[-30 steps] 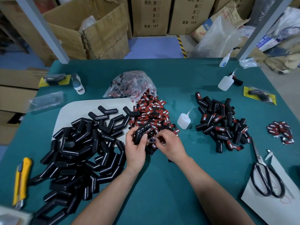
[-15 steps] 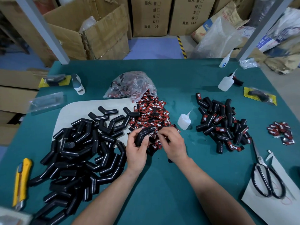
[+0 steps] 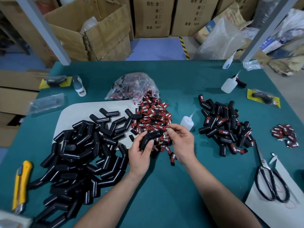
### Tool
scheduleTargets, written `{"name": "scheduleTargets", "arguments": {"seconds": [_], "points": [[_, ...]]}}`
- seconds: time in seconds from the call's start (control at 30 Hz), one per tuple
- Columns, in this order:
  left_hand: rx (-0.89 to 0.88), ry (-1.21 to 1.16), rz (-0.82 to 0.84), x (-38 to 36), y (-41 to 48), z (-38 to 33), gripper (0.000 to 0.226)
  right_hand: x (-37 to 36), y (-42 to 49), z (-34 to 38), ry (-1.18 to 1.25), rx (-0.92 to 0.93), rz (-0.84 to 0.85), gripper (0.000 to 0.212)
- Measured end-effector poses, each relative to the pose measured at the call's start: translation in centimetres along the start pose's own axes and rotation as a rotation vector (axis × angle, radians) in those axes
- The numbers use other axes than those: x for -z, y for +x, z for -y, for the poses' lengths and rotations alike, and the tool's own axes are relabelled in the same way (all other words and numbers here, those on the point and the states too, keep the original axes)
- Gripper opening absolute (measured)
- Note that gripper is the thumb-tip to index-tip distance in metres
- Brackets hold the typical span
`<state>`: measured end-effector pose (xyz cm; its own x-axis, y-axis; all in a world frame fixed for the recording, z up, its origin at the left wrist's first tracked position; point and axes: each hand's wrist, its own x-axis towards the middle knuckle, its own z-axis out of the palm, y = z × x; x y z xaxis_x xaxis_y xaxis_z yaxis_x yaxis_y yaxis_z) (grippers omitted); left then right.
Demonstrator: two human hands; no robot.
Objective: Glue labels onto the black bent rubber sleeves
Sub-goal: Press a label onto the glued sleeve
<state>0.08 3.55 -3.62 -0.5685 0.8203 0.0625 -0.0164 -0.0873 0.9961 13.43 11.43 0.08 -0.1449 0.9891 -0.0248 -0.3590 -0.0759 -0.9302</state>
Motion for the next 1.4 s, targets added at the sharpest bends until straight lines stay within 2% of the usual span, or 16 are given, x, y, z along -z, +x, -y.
{"name": "scheduleTargets", "arguments": {"seconds": [0.1,0.2,0.3,0.4,0.5,0.63,0.77,0.9,1.23,1.4], "points": [[-0.047,0.049,0.006,0.0,0.2,-0.3,0.038,-0.4,-0.1,-0.1,0.108,-0.101,0.055,0.013],[-0.086,0.07,-0.016,0.1,0.4,-0.4,0.037,-0.5,-0.3,-0.5,0.114,-0.117,0.052,0.012],[-0.043,0.016,-0.035,0.0,0.5,-0.6,0.036,-0.5,-0.4,-0.8,-0.007,-0.083,0.004,0.008],[0.016,-0.051,-0.039,-0.2,0.5,-0.9,0.036,-0.3,-0.5,-1.3,-0.16,-0.029,-0.056,0.013],[0.031,-0.085,-0.029,-0.2,0.5,-0.8,0.031,-0.4,-0.9,-1.9,-0.283,0.019,-0.037,0.026],[0.061,-0.071,-0.023,-0.1,0.4,-0.5,0.031,-0.5,-1.1,-2.1,-0.417,0.105,-0.023,0.03],[0.024,-0.053,-0.04,-0.2,0.4,-1.2,0.032,0.0,-1.2,-1.9,-0.414,0.192,0.079,0.028],[0.044,-0.059,-0.02,-0.2,0.4,-1.5,0.03,0.0,-1.3,-2.2,-0.468,0.254,0.204,0.036],[0.089,-0.078,-0.077,-0.5,0.4,-1.8,0.04,-0.5,-1.3,-2.1,-0.251,0.163,0.197,0.036],[0.064,-0.065,-0.089,-0.8,0.6,-1.8,0.038,-0.5,-1.3,-2.1,-0.24,0.154,0.171,0.03]]}}
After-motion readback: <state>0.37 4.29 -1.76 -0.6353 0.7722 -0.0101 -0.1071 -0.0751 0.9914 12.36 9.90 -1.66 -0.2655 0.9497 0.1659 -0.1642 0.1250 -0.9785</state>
